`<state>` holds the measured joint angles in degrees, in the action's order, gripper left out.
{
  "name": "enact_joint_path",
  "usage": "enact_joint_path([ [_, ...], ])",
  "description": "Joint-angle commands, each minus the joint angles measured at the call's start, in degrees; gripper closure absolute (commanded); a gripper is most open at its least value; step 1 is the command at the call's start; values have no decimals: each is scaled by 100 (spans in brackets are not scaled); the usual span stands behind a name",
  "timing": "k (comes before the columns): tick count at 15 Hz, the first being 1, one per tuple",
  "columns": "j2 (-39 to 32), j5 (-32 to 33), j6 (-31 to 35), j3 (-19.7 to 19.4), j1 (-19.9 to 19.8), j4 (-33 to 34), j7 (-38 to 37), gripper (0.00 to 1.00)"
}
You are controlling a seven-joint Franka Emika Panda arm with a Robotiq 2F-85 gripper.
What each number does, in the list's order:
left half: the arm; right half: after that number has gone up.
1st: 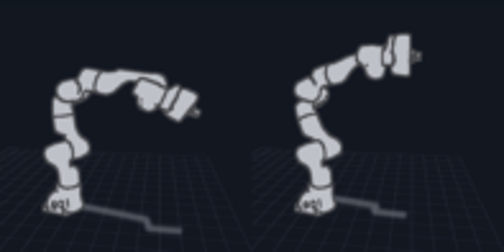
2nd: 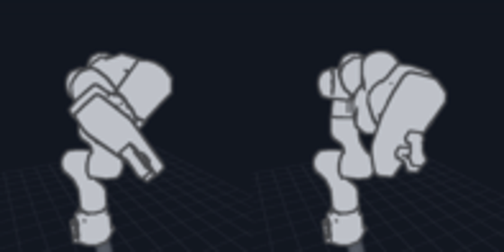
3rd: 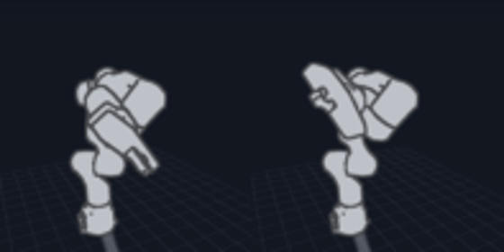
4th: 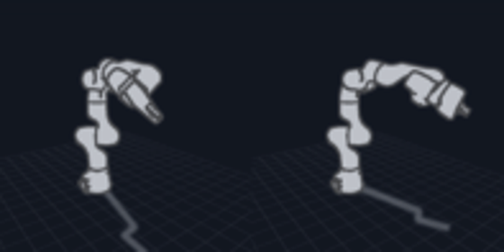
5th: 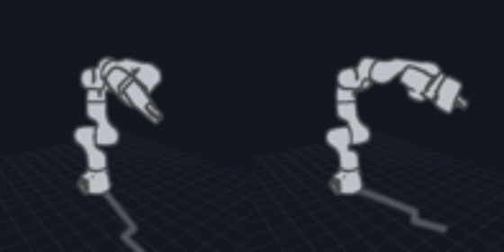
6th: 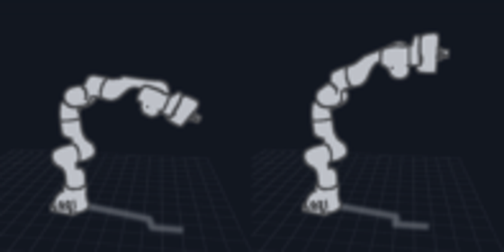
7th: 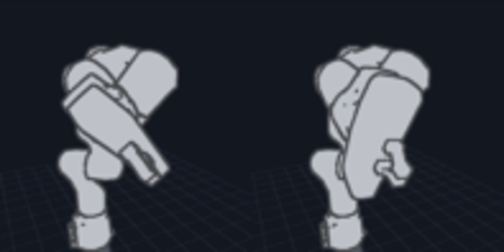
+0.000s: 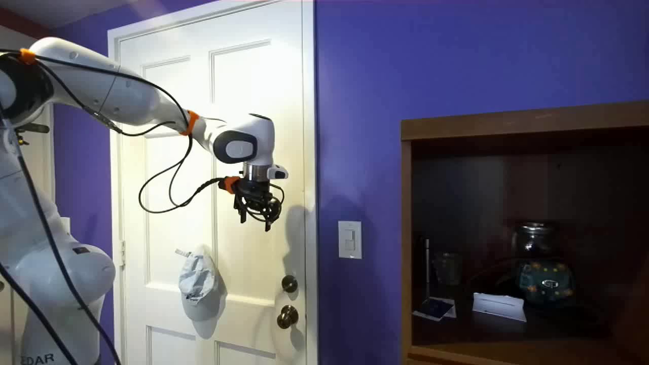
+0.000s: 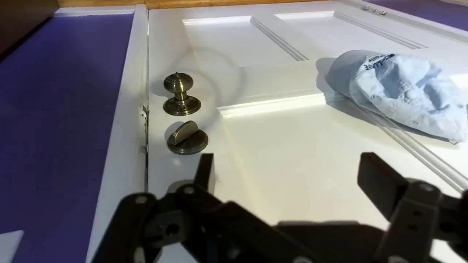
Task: Remove the white cap from the door and put it on top of the cabinet on the right
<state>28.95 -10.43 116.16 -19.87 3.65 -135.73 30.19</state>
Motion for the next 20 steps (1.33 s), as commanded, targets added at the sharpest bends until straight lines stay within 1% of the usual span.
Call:
enact_joint_path([
  [1,-35,-91,-33,149,-178,18,73,0],
  [9,-35,-91,-33,149,-178,18,73,0],
  [11,-151,-254,-4,189,-86,-129,26,0],
  [14,-241,-797,156,387,60,-459,-136,0],
  [16,-324,-1233,445,618,91,-686,-455,0],
  [20,-581,-2253,1454,1056,184,-1104,-1180,0],
])
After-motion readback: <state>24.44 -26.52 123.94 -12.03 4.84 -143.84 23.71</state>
